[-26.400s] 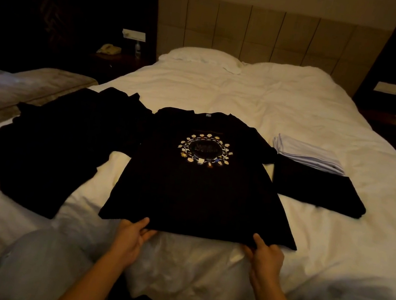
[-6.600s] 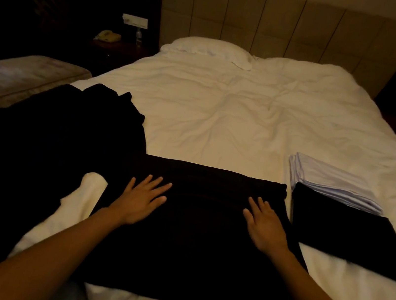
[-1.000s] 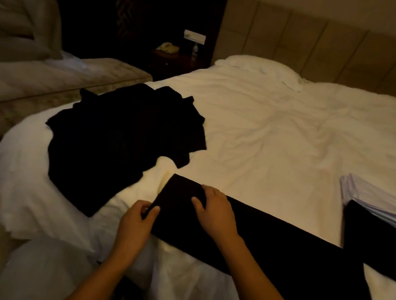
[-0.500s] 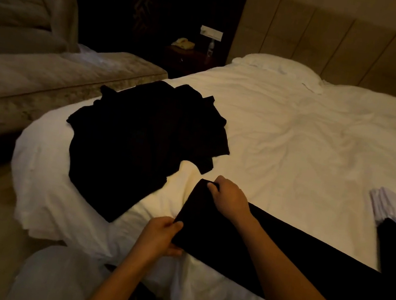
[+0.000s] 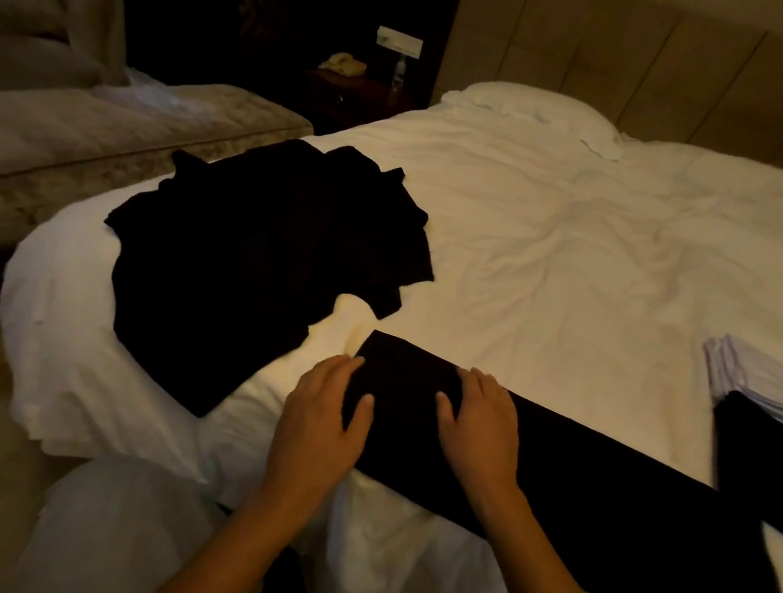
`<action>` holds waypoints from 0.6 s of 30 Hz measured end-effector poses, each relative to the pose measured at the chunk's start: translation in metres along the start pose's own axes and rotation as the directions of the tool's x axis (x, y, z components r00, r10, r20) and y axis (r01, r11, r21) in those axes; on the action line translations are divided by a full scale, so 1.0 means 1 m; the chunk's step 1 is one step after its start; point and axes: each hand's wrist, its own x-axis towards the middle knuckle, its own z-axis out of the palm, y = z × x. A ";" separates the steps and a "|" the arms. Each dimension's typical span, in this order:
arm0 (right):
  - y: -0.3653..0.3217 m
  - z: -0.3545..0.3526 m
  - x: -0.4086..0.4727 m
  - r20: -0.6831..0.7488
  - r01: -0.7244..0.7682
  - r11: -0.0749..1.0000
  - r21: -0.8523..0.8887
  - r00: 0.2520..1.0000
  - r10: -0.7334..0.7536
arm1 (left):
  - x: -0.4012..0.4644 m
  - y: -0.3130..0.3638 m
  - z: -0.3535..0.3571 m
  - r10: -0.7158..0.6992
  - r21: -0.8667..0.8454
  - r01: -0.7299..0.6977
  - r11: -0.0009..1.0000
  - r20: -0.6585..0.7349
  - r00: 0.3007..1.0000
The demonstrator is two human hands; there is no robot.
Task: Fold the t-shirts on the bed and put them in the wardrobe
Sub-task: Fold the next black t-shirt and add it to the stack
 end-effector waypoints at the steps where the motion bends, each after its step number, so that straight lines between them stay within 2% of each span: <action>1: 0.010 -0.002 -0.010 0.021 -0.038 0.999 -0.006 0.999 0.038 | -0.003 0.010 0.004 0.055 0.052 -0.057 0.997 0.044 0.998; 5: 0.051 -0.017 -0.043 0.039 -0.125 0.991 -0.037 0.991 0.126 | -0.015 0.037 0.037 0.142 0.149 -0.194 0.970 0.301 0.943; 8: 0.083 -0.033 -0.063 0.021 -0.189 0.978 -0.088 0.981 0.192 | -0.016 0.050 0.059 0.177 0.236 -0.302 0.924 0.435 0.883; 13: 0.129 -0.053 -0.086 0.003 -0.275 0.946 -0.173 0.960 0.280 | -0.022 0.082 0.094 0.181 0.367 -0.427 0.826 0.545 0.819; 18: 0.177 -0.070 -0.104 -0.037 -0.376 0.913 -0.158 0.926 0.375 | -0.030 0.109 0.129 0.206 0.421 -0.544 0.726 0.621 0.756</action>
